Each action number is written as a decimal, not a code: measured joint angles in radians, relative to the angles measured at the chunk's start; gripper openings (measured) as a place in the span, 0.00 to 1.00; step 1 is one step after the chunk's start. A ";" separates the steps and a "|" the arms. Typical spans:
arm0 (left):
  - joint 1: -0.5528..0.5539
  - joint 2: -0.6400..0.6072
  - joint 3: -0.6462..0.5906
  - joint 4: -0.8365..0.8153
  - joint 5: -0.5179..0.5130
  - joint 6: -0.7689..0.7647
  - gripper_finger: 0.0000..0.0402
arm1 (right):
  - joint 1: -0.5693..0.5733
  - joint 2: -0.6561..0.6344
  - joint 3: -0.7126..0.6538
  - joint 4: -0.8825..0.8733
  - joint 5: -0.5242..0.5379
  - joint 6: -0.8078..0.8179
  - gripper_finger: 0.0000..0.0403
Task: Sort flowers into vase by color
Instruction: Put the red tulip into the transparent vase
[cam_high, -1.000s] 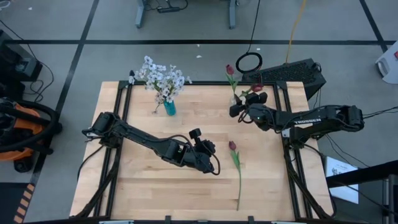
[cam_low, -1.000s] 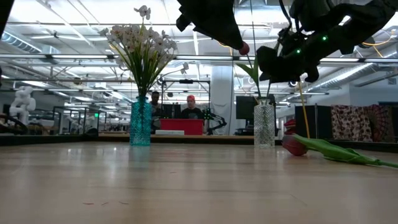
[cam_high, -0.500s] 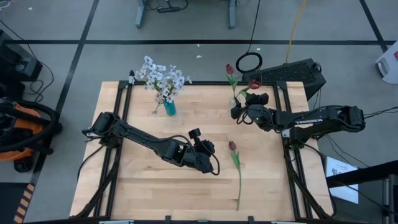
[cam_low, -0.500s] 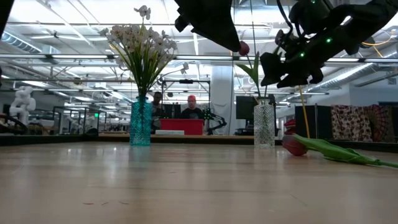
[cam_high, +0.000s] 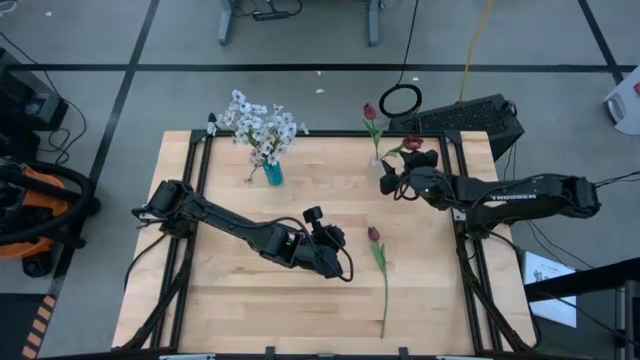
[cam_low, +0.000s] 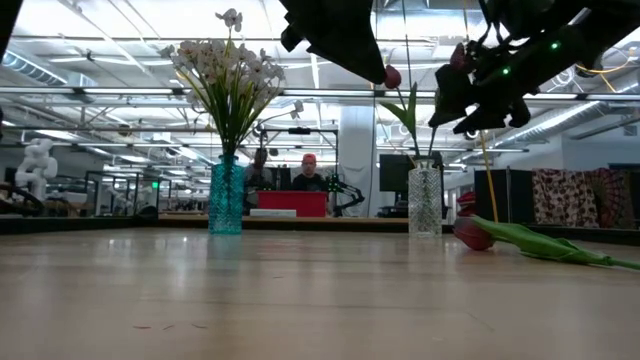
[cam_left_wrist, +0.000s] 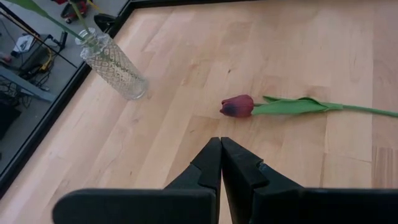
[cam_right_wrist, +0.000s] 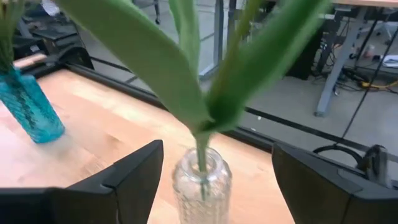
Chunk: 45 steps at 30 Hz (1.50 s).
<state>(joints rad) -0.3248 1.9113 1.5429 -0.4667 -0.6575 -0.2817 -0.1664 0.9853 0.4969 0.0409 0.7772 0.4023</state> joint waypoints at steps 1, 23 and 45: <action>0.000 0.000 0.000 0.000 0.000 0.000 0.04 | 0.000 -0.009 0.000 -0.022 0.000 0.004 0.72; -0.015 0.000 0.000 -0.005 0.027 -0.003 0.04 | 0.071 -0.244 0.000 -0.473 -0.208 0.219 0.74; -0.130 0.000 0.000 -0.006 0.053 -0.205 0.04 | 0.624 -0.148 0.000 -0.466 -0.325 0.616 0.74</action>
<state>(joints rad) -0.4551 1.9110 1.5429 -0.4729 -0.6044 -0.4864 0.4577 0.8375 0.4973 -0.4250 0.4524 1.0185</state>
